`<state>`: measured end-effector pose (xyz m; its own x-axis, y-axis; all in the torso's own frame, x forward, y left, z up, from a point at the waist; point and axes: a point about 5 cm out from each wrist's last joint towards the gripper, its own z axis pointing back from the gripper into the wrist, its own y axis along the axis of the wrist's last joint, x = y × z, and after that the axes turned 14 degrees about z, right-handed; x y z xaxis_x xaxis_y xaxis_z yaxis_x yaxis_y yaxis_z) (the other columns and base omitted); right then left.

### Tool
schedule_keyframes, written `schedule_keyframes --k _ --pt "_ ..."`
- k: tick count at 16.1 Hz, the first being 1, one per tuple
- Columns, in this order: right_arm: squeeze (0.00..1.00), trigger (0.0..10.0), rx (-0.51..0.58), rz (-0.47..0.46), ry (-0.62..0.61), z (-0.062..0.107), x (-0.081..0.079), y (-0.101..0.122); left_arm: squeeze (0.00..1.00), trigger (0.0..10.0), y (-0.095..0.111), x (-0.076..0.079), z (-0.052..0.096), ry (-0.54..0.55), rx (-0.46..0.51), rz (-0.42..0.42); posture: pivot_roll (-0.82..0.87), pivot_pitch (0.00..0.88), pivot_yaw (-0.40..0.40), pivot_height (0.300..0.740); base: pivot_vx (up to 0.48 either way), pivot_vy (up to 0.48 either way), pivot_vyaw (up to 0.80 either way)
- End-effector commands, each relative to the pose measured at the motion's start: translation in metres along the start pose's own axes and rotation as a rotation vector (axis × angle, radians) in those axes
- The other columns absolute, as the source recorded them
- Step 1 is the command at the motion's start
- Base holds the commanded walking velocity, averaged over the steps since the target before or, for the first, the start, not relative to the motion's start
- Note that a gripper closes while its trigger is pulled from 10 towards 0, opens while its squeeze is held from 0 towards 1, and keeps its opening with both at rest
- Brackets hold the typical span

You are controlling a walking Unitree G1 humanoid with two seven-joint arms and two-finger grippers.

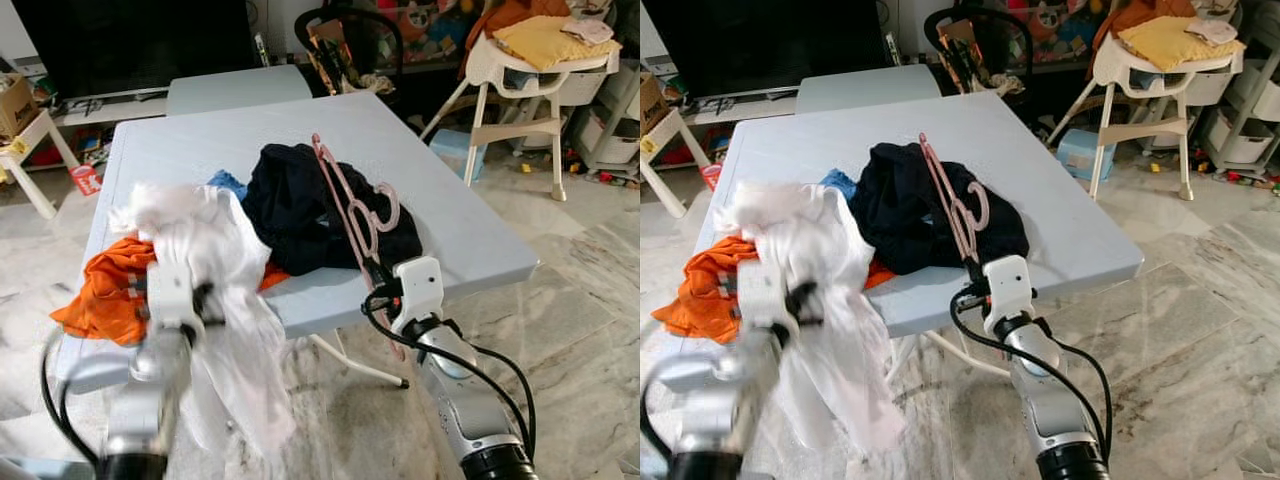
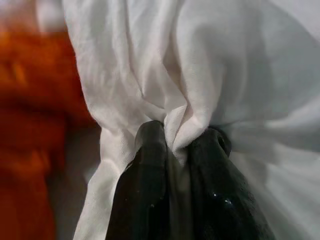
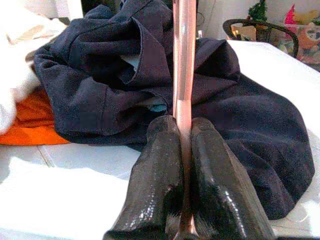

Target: Hang hanger

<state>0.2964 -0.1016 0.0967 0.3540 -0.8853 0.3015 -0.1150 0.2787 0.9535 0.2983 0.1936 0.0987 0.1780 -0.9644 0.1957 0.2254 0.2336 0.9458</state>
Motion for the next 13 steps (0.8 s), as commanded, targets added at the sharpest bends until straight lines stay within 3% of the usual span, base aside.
schedule_keyframes --k 1,2,6,8,11,12,13 --pt "0.0 10.0 -0.067 -0.012 0.023 0.004 -0.006 -0.012 0.0 0.0 0.032 -0.002 -0.007 0.013 0.138 -0.015 -0.06 0.0 0.047 0.74 0.0 0.0 0.0" --pt "0.0 10.0 -0.069 -0.012 0.022 0.004 -0.006 -0.012 0.0 0.0 0.046 0.0 -0.011 0.002 0.184 -0.027 -0.07 0.0 0.05 0.74 0.0 0.0 0.0" --pt "0.0 10.0 -0.076 -0.016 0.02 0.006 -0.007 -0.013 0.0 0.0 0.138 0.019 -0.045 -0.034 0.435 -0.034 -0.08 0.006 0.048 0.74 0.0 0.0 0.0" --pt "0.0 10.0 -0.075 -0.017 0.022 0.006 -0.008 -0.012 0.0 0.0 0.177 0.023 -0.052 -0.042 0.53 -0.088 -0.08 0.007 0.047 0.74 0.0 0.0 0.0" --pt "0.0 10.0 -0.076 -0.014 0.02 0.006 -0.006 -0.012 0.0 0.0 0.238 0.025 -0.049 -0.019 0.696 -0.152 -0.09 0.008 0.049 0.74 0.0 0.0 0.0" --pt "0.0 10.0 -0.075 -0.015 0.016 0.007 -0.007 -0.011 0.0 0.0 0.263 0.025 -0.041 0.006 0.798 -0.187 -0.09 0.01 0.052 0.74 0.0 0.0 0.0" --pt "0.0 10.0 -0.076 -0.017 0.015 0.007 -0.007 -0.011 0.0 0.0 0.272 0.025 -0.037 0.023 0.858 -0.235 -0.1 0.01 0.055 0.74 0.0 0.0 0.0"
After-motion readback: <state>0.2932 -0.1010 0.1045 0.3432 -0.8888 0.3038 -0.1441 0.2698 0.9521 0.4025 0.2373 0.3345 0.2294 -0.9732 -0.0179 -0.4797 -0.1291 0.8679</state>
